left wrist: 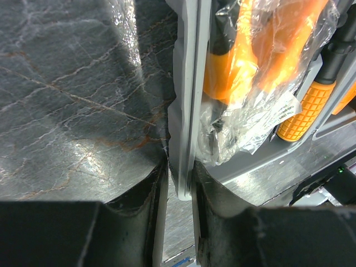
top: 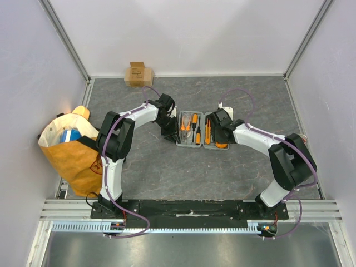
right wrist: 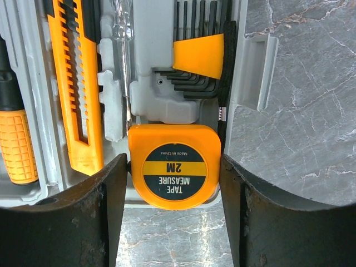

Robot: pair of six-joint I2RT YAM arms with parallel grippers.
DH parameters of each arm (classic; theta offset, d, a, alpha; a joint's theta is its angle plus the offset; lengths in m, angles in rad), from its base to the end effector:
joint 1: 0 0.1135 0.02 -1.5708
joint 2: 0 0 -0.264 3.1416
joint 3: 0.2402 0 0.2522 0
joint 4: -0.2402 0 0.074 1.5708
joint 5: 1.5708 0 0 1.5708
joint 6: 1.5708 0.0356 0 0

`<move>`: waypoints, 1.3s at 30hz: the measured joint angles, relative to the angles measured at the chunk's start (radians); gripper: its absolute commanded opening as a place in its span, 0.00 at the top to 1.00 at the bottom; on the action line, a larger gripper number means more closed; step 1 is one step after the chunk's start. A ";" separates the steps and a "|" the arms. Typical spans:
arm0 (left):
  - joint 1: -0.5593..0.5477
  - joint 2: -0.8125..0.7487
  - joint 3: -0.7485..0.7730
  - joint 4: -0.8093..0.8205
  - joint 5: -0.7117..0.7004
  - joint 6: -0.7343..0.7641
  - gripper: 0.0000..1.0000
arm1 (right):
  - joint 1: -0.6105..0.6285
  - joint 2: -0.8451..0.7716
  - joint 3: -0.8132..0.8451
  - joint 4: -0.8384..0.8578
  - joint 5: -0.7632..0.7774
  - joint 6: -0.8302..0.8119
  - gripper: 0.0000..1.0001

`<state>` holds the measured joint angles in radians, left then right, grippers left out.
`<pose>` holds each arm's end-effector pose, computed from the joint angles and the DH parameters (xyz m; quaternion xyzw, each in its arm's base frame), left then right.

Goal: Pack the tool kit

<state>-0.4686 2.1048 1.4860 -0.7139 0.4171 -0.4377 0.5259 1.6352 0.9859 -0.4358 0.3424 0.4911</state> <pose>0.3627 -0.1998 0.1440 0.0396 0.9709 -0.2357 0.0145 0.2815 0.1496 0.1815 0.0243 0.9570 -0.0291 0.2875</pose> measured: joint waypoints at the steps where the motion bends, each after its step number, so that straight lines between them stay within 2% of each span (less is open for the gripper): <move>1: 0.000 0.000 0.000 0.000 0.000 0.000 0.71 | 0.001 0.000 -0.001 0.002 0.005 0.004 0.51; 8: 0.000 0.002 0.000 -0.002 0.004 0.000 0.71 | 0.019 0.011 -0.007 0.027 0.056 0.023 0.54; 22: 0.000 0.002 0.000 -0.002 0.008 0.000 0.71 | 0.040 -0.053 -0.131 0.196 0.116 0.045 0.56; 39: 0.000 0.004 0.000 -0.004 0.012 0.000 0.72 | 0.034 -0.083 -0.196 0.341 0.193 -0.019 0.56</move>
<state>-0.4690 2.1090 1.4864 -0.7177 0.4294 -0.4377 0.5594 1.5520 0.7895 -0.0944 0.5354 0.4725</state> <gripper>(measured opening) 0.287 0.676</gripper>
